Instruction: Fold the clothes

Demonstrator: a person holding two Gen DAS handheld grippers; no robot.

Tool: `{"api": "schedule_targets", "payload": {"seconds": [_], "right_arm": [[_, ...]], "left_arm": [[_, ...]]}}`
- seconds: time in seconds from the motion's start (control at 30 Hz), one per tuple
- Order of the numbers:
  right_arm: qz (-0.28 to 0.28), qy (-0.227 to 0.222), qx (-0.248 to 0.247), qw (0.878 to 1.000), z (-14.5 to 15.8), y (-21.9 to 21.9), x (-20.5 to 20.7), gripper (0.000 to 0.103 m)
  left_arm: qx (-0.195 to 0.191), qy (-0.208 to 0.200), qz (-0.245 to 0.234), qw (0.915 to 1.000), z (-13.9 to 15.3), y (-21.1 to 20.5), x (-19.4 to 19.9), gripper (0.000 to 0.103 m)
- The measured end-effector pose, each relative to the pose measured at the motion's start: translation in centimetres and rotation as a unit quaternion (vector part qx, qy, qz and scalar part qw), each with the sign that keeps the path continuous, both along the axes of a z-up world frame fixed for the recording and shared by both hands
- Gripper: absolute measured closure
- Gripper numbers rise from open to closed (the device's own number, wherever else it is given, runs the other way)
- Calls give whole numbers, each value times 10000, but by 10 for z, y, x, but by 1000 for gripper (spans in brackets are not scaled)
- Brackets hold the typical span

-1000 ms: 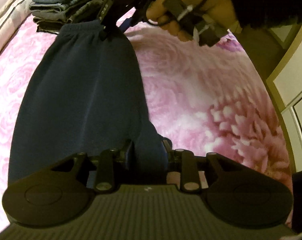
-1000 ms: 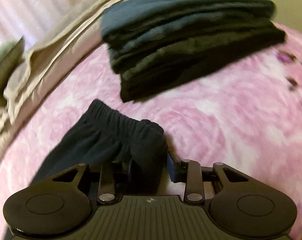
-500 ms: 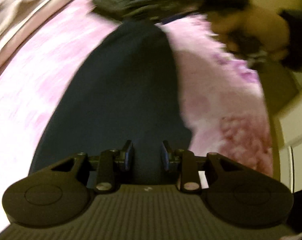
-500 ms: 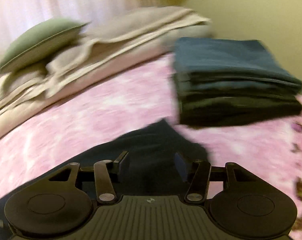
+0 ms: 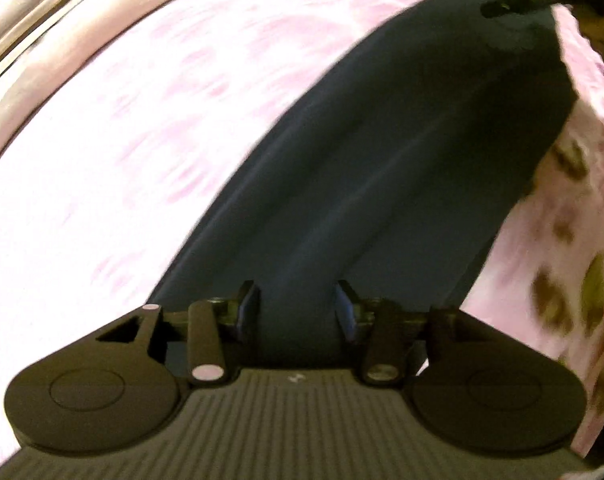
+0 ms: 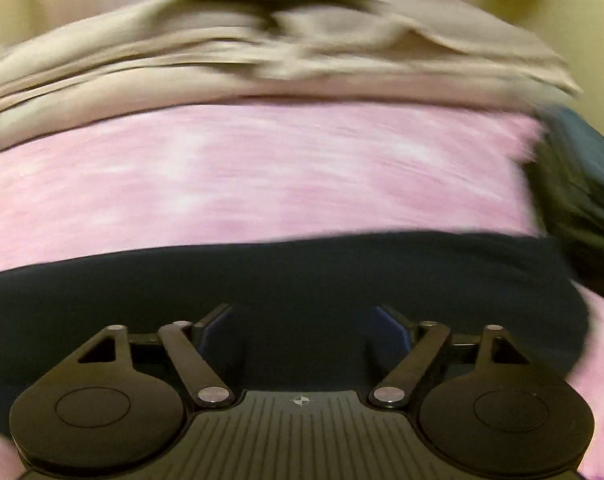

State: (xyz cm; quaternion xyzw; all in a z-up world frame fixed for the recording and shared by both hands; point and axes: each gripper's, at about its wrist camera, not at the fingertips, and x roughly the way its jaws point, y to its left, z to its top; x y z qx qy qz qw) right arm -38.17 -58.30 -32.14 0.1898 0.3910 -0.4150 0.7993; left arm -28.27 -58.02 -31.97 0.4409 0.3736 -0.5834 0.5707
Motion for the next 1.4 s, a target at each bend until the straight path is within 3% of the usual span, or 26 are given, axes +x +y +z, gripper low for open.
{"api": "schedule_targets", "payload": {"seconds": [0.17,0.27,0.4,0.5,0.6,0.7,0.8,0.9,1.0,1.13,1.2,1.27,1.33,1.4], "right_arm": [[1226,-31,635,9904,-28,61,115,23],[1317,164,804,9879,-54,73,163,23],[611,218,483,9967,-63,51,192,23],[431,421,408,9973,-57,49,209,23],[589,567,94,9966,-38,84,218,23],[1219,545,0,9910,-28,142,237,23],[2690,530,-114,9616,-26,226,267,23],[4148,587,-454,9069,-33,308,296,24],[5004,802,-1037,8558,-53,361,322,24],[5640,1415,-1838,7925,-87,400,345,29],[5701,1476,-2230,7768,-93,404,348,31],[5660,1461,-2264,7791,-96,403,352,32],[5653,1432,-2264,7802,-99,402,355,40],[5683,1386,-2294,7779,-98,406,354,58]], "left_arm": [[-12,-174,771,9969,8,92,80,64],[-40,-312,1205,9922,10,142,127,64],[-90,-297,1658,9857,7,189,175,64],[-163,-226,1801,9832,2,214,192,64],[-160,-72,1854,9825,-3,228,200,63],[-104,-77,1753,9844,-12,236,202,63],[-272,-52,1807,9831,-4,249,207,63],[-398,4,1866,9816,8,268,211,63],[-450,16,1883,9811,14,290,213,62],[-470,87,2030,9780,13,317,215,60],[-487,120,2058,9773,11,325,213,60],[-517,148,2057,9771,10,329,210,60],[-547,177,2055,9770,9,333,207,60],[-579,192,2007,9778,11,331,202,60]]}}
